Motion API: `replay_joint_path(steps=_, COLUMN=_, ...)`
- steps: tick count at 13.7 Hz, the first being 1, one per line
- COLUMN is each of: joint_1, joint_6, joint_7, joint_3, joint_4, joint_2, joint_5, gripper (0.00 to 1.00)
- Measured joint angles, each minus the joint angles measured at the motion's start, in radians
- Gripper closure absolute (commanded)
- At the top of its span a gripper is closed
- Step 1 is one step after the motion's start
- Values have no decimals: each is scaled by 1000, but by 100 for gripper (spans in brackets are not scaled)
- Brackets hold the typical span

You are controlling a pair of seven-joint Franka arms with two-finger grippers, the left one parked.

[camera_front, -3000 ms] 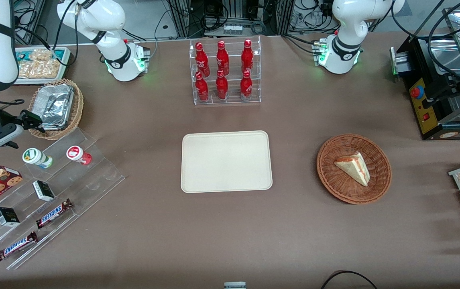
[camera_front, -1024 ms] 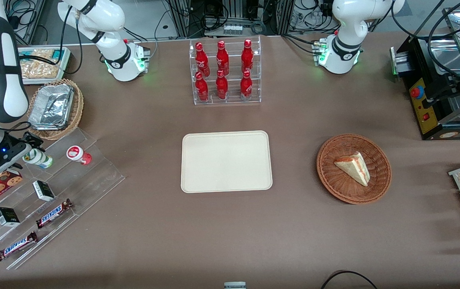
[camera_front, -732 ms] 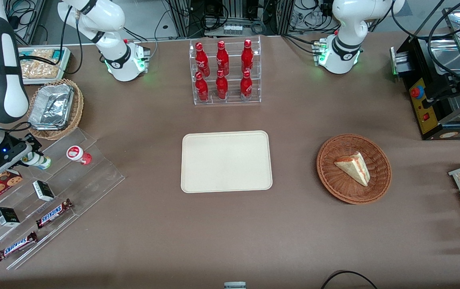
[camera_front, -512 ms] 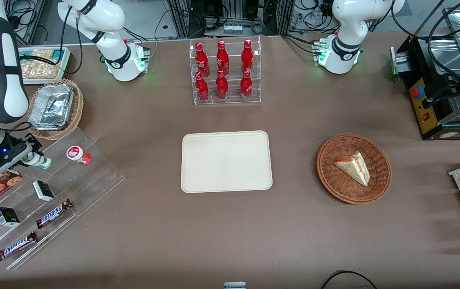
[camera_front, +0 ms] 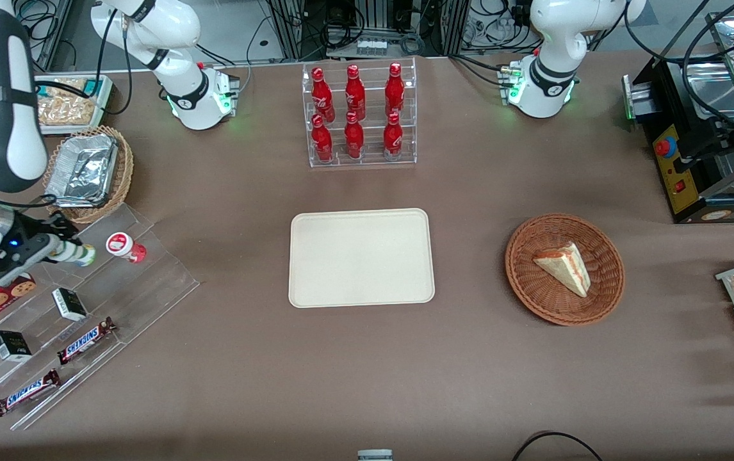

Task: Place green gum on tray
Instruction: 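Lift the gum tub and carry it over the cream tray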

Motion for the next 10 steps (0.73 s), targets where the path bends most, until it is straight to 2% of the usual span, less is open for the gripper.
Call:
replay_joint_path(steps=4, joint_1=147, joint_6=-68, joint_7=241, joint_3=3, joint_4=24, joint_2=-1, joint_5=0, gripper=100)
replay_joint_path(steps=10, joint_1=350, joint_6=-72, joint_7=593, joint_3=5, joint_4=25, joint_2=14, joint_5=1, gripper=100)
